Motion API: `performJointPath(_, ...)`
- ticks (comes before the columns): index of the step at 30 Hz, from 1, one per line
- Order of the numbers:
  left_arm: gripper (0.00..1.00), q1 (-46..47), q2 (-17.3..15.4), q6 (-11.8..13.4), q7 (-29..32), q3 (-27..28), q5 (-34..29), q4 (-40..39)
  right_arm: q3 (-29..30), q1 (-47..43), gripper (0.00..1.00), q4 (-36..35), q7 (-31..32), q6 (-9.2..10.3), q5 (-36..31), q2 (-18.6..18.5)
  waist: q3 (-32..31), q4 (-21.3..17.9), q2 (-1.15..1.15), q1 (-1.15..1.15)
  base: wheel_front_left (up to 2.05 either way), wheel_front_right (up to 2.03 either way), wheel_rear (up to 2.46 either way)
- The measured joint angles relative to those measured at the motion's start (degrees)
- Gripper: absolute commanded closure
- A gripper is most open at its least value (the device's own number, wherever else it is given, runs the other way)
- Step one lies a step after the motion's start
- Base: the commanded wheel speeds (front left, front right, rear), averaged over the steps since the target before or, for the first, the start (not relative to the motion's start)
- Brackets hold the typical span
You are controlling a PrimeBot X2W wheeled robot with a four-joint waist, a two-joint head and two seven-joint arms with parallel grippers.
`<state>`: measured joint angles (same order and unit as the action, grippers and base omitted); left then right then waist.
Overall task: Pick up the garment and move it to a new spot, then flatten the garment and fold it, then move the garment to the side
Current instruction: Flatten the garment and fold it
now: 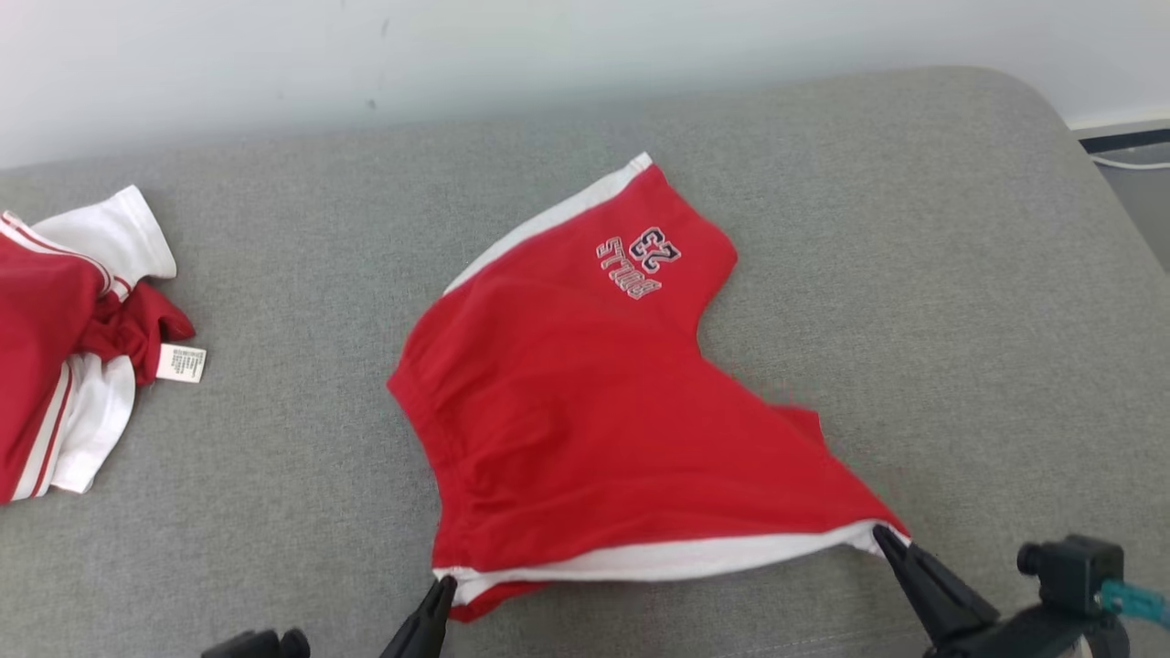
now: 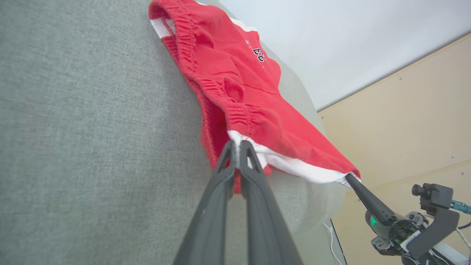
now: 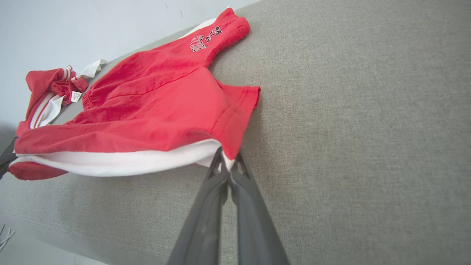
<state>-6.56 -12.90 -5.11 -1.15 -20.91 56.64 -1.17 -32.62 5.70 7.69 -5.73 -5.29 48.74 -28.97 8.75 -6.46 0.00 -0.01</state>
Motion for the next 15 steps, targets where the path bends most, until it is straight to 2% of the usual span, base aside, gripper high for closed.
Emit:
performJointPath(10, 1.00, -5.95, -2.69, 0.60, -0.47, -2.04, -3.38, -7.73, 1.85, -8.48, 1.00, -6.95, -3.47, 3.86, -0.55, -3.08, -0.71, -1.15, 0.00, 0.00, 0.00, 0.00, 0.00)
performJointPath(15, 1.00, -7.31, -3.46, 1.22, -0.33, -2.12, -3.85, -10.49, 2.66, -10.06, 1.00, -9.92, -3.96, 5.12, -0.83, -4.22, -0.34, -1.93, 0.00, 0.01, 0.00, 0.00, 0.00)
